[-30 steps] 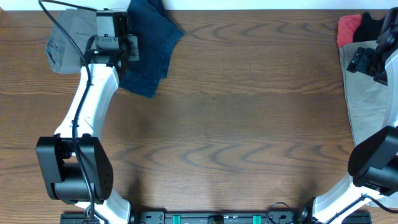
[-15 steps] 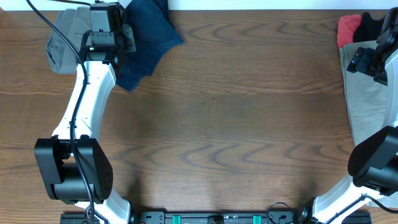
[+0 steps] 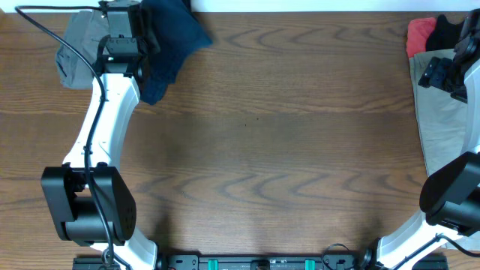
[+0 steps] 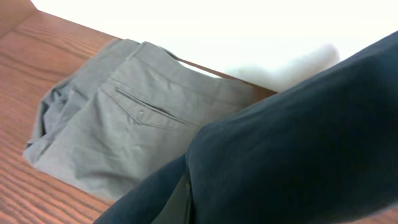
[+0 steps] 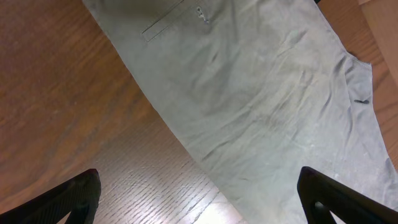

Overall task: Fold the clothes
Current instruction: 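Carry the folded shorts to the grey trousers at top left, then lay the shorts on the grey trousers and retract the left gripper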

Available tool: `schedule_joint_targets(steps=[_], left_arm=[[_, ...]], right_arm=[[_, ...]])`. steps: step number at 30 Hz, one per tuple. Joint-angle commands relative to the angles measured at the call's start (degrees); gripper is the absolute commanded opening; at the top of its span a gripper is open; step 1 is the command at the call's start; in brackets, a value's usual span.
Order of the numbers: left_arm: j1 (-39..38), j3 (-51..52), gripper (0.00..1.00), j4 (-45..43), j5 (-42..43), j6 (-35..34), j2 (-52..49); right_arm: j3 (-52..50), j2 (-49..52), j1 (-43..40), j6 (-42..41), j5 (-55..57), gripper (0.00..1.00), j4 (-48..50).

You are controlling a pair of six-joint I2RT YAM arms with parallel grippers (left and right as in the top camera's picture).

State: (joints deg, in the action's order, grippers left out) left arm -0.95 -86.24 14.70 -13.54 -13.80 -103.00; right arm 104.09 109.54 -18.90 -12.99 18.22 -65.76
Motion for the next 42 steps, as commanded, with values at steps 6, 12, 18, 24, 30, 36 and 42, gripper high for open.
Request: schedule_joint_targets(steps=[6, 12, 18, 24, 30, 36, 42], left_arm=[[1.1, -2.5, 0.06, -2.5, -4.6, -2.9, -3.5], [2.5, -2.5, 0.06, -5.2, -7.4, -3.1, -6.8], [4.0, -2.5, 0.06, -8.7, -9.7, -4.5, -8.6], [5.8, -2.5, 0.06, -9.7, -9.7, -5.6, -10.2], [7.5, -2.5, 0.06, -9.7, -9.7, -5.6, -12.6], [9.3, -2.5, 0.1, -11.2, -9.7, -5.6, -13.8], [10.5, -2.5, 0.8, -12.5, -9.8, -0.5, -13.4]], right_arm=[[0.3, 0.2, -0.2, -0.7, 0.6, 0.99, 0.0], [0.3, 0.2, -0.2, -0.7, 0.6, 0.99, 0.0], [0.3, 0.2, -0.2, -0.7, 0.6, 0.99, 0.0], [0.3, 0.2, -0.2, -0.7, 0.6, 0.99, 0.0], [0.3, 0.2, -0.2, -0.7, 0.6, 0.99, 0.0], [0.3, 0.2, -0.2, -0.7, 0.6, 0.99, 0.0], [0.3, 0.2, -0.2, -0.7, 0.6, 0.99, 0.0]])
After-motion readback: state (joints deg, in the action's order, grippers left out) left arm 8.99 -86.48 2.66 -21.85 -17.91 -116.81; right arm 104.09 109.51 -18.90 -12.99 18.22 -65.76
